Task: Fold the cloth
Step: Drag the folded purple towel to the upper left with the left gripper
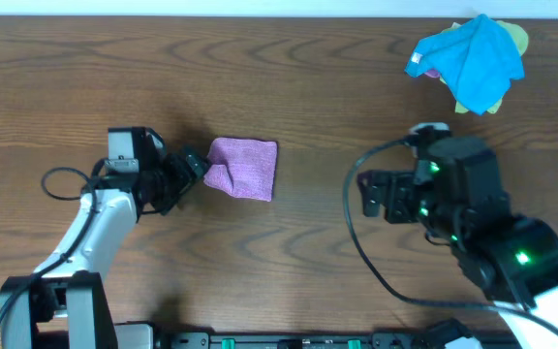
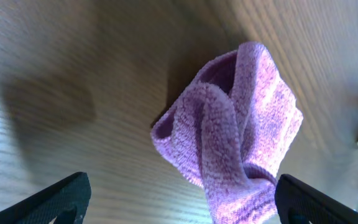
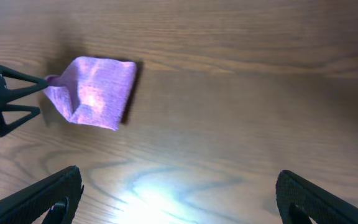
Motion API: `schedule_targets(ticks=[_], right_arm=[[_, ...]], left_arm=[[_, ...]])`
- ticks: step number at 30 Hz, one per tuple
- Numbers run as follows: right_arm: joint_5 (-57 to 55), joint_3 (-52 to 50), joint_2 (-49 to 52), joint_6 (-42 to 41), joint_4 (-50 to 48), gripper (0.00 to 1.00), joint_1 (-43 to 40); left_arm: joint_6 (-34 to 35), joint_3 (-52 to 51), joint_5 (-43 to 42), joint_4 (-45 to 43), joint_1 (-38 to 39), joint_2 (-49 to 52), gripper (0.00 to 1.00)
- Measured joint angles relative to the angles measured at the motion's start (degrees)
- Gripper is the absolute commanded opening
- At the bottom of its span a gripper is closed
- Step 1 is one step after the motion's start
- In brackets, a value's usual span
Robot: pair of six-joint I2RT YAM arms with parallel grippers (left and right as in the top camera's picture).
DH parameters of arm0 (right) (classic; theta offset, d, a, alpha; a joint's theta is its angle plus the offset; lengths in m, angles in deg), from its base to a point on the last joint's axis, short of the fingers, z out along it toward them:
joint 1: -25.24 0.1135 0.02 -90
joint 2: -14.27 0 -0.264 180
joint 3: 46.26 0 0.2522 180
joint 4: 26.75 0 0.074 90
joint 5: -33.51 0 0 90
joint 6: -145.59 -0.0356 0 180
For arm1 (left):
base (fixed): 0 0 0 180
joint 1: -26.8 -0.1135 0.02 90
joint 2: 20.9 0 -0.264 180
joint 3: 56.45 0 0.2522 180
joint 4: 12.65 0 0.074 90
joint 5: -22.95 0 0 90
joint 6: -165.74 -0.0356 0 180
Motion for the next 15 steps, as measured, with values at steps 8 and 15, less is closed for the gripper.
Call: schedule_targets(ticks=[8, 15], right_arm=[[-0.02, 0.00, -3.82, 0.68, 2.56, 0.99, -3.48], [0.02, 0.00, -3.85, 1.29, 2.71, 0.99, -3.56]], left_arm=[[7.32, -5.03, -0.28, -11.45, 3.34, 0.28, 0.96], [11.69, -6.16, 0.72, -17.18, 6.49, 3.48, 1.00]])
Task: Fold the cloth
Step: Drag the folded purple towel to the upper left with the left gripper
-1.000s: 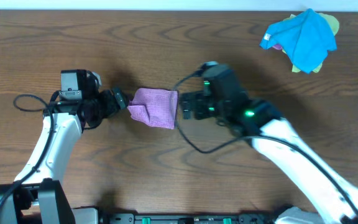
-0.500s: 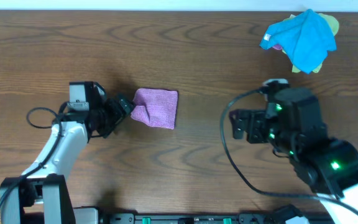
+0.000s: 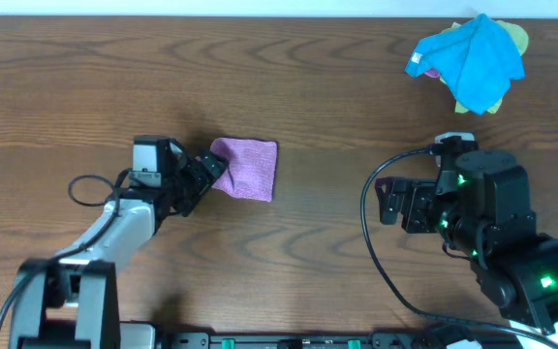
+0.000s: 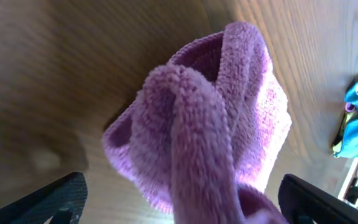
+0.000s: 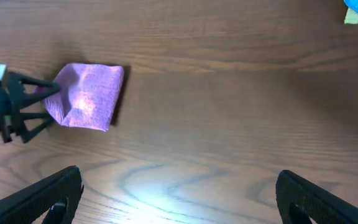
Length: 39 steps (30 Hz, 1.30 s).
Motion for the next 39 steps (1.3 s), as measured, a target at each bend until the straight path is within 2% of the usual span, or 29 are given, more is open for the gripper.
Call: schedule_targets(ticks=[2, 3, 6, 11, 19, 26, 29, 35, 39], right_arm=[[0.00, 0.00, 0.00, 0.24, 0.00, 0.99, 0.00], [0.00, 0.00, 0.00, 0.42, 0.02, 0.99, 0.00], [0.04, 0.00, 0.00, 0.74, 0.07, 0.99, 0.00], [0.20, 0.00, 0.00, 1.77, 0.44, 0.99, 0.00], [0.22, 0.00, 0.00, 2.56, 0.70, 0.99, 0.00], [0.22, 0.00, 0.00, 2.97, 2.29, 0.99, 0.00], [0.22, 0.00, 0.00, 3.21, 2.40, 0.99, 0.00], [0.22, 0.00, 0.04, 3.39, 2.75, 0.99, 0.00], [0.26, 0.00, 0.09, 3.39, 3.08, 0.99, 0.00]], left_arm=[[1.49, -0.02, -0.04, -2.32, 0.85, 1.92, 1.00], [2.05, 0.07, -0.22, -3.39, 1.07, 2.34, 0.95], [4.50, 0.20, -0.48, -6.67, 1.97, 4.22, 0.87], [7.76, 0.37, -0.11, -12.57, 2.97, 7.87, 0.50], [8.61, 0.22, 0.15, -20.17, 5.03, 13.27, 0.06], [1.73, -0.35, -1.14, -32.72, 5.05, 14.86, 0.06], [0.35, 0.57, -2.21, -34.45, 4.50, 14.86, 0.06], [-2.40, 10.21, -3.04, -26.34, -0.13, 14.86, 0.06], [-8.09, 20.26, -1.95, -14.25, -4.22, 14.86, 0.06]])
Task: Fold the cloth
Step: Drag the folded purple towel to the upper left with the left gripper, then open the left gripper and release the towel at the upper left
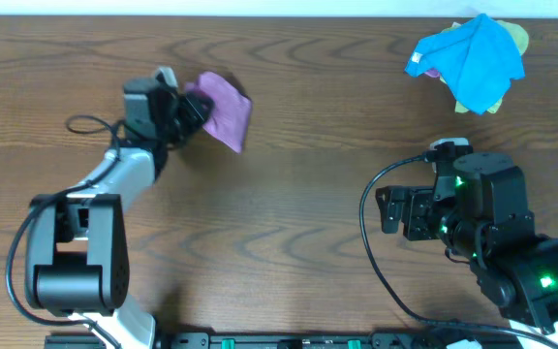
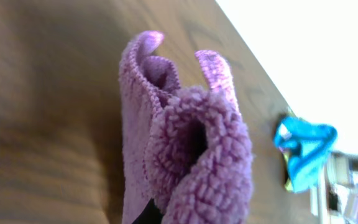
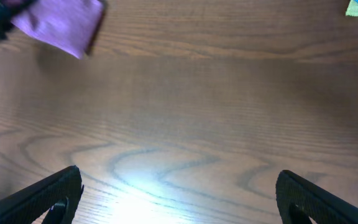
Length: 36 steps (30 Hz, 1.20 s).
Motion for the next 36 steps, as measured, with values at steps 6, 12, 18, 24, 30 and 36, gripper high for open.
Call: schedule_targets(ticks=[6, 12, 18, 24, 30, 36], right_arm=[[0.15, 0.00, 0.00, -0.11, 0.00, 0.99, 0.00], [0.15, 0.00, 0.02, -0.90, 0.13, 0.99, 0.00], [0.15, 0.00, 1.49, -2.23, 0.83, 0.99, 0.00], [0.39, 0.00, 4.35, -3.61, 1.07, 0.99, 0.00], [1.27, 0.00, 5.27, -4.13, 1.05, 0.99, 0.00], [1.46, 0.00, 5.27, -4.15, 1.05, 0.99, 0.00]], left_arm=[[-6.86, 9.18, 4.83, 5.90, -4.63, 0.00, 0.06], [-10.84, 11.58, 9.90, 3.06, -7.52, 1.33, 0.06], [-12.74, 16.98, 10.99, 1.55, -8.76, 8.81, 0.06], [-14.21, 23.41, 11.26, 1.36, -9.40, 17.40, 0.06], [-14.88, 26.08, 11.47, 1.57, -10.40, 21.29, 0.06], [-15.04, 26.12, 11.85, 2.43, -12.07, 22.86, 0.08]])
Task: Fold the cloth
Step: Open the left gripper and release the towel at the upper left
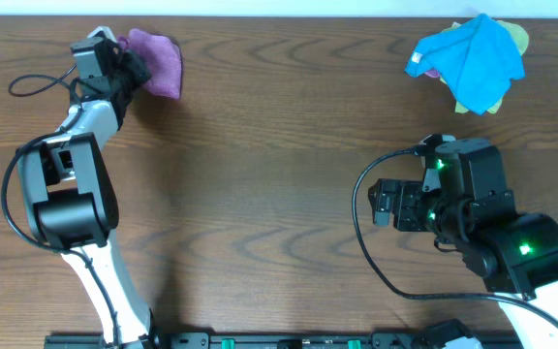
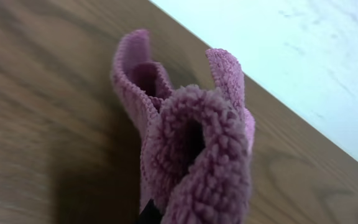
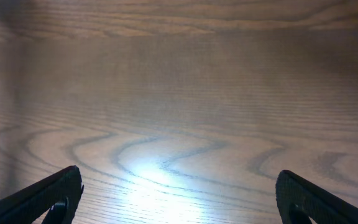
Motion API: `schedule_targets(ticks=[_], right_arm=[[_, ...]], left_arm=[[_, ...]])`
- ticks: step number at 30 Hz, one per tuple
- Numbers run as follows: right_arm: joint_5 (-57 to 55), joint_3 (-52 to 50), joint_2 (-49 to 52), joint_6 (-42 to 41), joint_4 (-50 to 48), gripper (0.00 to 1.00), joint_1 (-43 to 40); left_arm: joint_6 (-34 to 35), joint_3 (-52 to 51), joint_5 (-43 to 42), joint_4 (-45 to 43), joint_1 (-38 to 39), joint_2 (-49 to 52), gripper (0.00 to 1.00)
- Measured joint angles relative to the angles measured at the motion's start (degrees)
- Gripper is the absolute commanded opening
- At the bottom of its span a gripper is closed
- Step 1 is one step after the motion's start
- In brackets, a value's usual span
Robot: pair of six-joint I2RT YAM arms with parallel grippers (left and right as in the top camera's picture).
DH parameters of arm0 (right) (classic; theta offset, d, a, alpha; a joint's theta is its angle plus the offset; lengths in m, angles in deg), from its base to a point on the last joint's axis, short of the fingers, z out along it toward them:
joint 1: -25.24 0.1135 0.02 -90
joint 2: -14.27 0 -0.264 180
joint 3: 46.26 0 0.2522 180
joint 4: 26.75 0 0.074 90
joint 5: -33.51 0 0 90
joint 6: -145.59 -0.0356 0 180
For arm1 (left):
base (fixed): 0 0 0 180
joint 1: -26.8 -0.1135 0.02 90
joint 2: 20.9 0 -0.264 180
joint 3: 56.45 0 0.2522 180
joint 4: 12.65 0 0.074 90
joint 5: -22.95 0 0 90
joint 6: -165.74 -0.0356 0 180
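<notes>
The purple folded cloth (image 1: 155,60) is at the table's far left corner, bunched at the end where my left gripper (image 1: 127,63) is shut on it. In the left wrist view the cloth (image 2: 185,130) fills the middle as a fuzzy purple roll, and only a dark sliver of one finger shows beneath it. My right gripper (image 1: 384,204) hovers over the right middle of the table. Its fingers (image 3: 55,196) stand wide apart over bare wood, holding nothing.
A pile of blue and yellow-green cloths (image 1: 470,50) lies at the far right corner. The table's far edge (image 1: 279,16) runs just behind the purple cloth. My left arm (image 1: 71,184) stretches along the left side of the table.
My left gripper has carried the purple cloth further left and back, from the upper left area to the far left corner. The right gripper stays open and the cloth has left its view.
The purple cloth lay folded at left centre with my left gripper open beside it. Then the gripper was closing in on the cloth's bunched end. Then it held the cloth near the far left, and now at the far left corner. The right gripper stayed open throughout.
</notes>
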Motion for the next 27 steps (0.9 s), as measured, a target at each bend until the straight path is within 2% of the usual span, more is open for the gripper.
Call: schedule_targets(ticks=[2, 3, 4, 5, 9, 10, 17, 22, 27], right_arm=[[0.00, 0.00, 0.00, 0.00, -0.02, 0.99, 0.00], [0.00, 0.00, 0.00, 0.00, 0.00, 0.99, 0.00], [0.00, 0.00, 0.00, 0.02, 0.00, 0.99, 0.00], [0.02, 0.00, 0.00, 0.00, 0.00, 0.99, 0.00], [0.07, 0.00, 0.00, 0.00, 0.02, 0.99, 0.00], [0.07, 0.00, 0.00, 0.00, 0.09, 0.99, 0.00], [0.17, 0.00, -0.02, 1.42, 0.17, 0.99, 0.00], [0.22, 0.00, -0.66, 5.40, -1.92, 0.99, -0.15], [0.22, 0.00, -2.12, 10.32, -2.54, 0.99, -4.02]], left_arm=[[-0.37, 0.00, 0.00, 0.37, -0.66, 0.26, 0.23], [-0.55, 0.00, 0.04, 0.85, -1.01, 0.28, 0.37], [-0.66, 0.00, 0.17, 1.38, -1.27, 0.28, 0.46], [-0.63, 0.02, 0.46, 2.05, -1.53, 0.28, 0.62], [-1.46, 0.02, 1.46, 3.26, -2.14, 0.28, 0.98], [-1.44, 0.02, 1.53, 3.28, -2.32, 0.28, 0.95], [-1.40, 0.13, 0.72, 7.43, -4.15, 0.20, 0.95], [-1.97, 0.09, 0.13, 18.58, -5.92, -4.39, 0.95], [-4.11, 0.17, 0.02, 27.87, -6.16, -15.15, 0.95]])
